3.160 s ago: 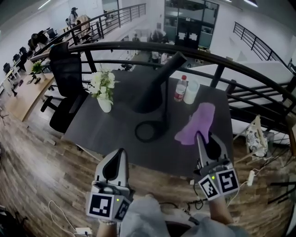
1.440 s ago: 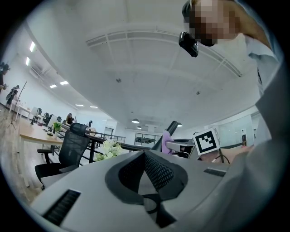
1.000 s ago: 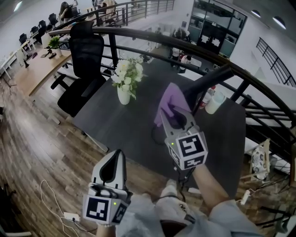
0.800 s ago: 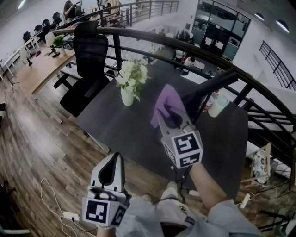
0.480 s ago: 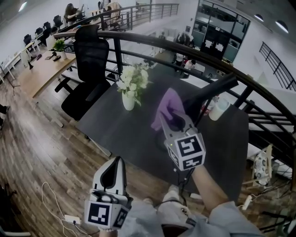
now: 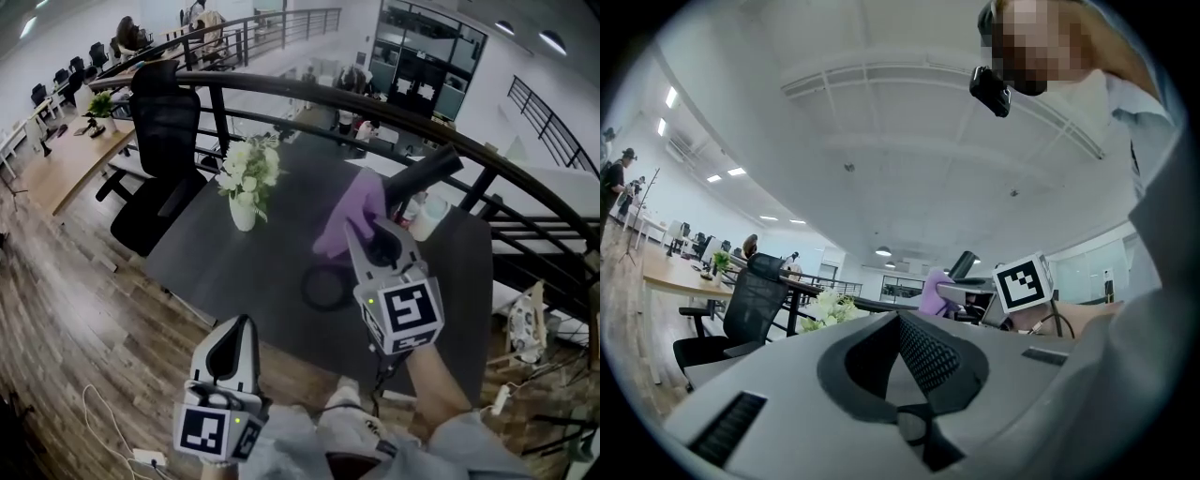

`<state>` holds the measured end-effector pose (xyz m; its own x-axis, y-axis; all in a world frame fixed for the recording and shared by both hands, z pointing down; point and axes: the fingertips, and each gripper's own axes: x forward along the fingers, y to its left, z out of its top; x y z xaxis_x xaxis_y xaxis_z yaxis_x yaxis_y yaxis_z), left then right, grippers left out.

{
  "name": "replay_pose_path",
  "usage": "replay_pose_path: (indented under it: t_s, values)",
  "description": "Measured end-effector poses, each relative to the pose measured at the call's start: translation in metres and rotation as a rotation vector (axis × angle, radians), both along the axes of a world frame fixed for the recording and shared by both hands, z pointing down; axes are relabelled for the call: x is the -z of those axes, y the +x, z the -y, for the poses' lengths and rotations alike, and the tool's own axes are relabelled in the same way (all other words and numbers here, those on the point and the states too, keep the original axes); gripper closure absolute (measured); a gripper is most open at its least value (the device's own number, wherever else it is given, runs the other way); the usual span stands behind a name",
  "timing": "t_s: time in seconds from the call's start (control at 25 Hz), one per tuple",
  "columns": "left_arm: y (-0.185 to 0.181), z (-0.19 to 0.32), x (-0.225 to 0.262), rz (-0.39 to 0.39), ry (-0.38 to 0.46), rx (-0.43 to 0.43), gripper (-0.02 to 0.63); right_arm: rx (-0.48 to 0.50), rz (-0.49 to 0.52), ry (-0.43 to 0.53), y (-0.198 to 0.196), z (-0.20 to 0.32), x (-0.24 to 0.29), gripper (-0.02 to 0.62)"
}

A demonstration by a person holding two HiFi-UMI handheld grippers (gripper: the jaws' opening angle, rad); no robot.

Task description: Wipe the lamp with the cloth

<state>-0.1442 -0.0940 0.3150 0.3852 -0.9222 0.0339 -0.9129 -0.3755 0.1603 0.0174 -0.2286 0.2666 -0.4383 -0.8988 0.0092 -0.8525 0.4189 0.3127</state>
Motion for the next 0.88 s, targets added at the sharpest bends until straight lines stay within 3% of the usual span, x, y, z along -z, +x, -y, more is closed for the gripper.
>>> replay_pose_path:
  t_s: [0.6,0.88]
  values:
    - [0.034,0.01,0.009,-0.013,0.034,-0.091,0.6,-0.218,-0.065,0.219,0.1,-0.019,0.088,0.529]
    - [0.039,0.012,0.008,-0.02,0.029,-0.088,0.6,-0.223,-0.063,0.224,0.109,-0.021,0.088,0.529]
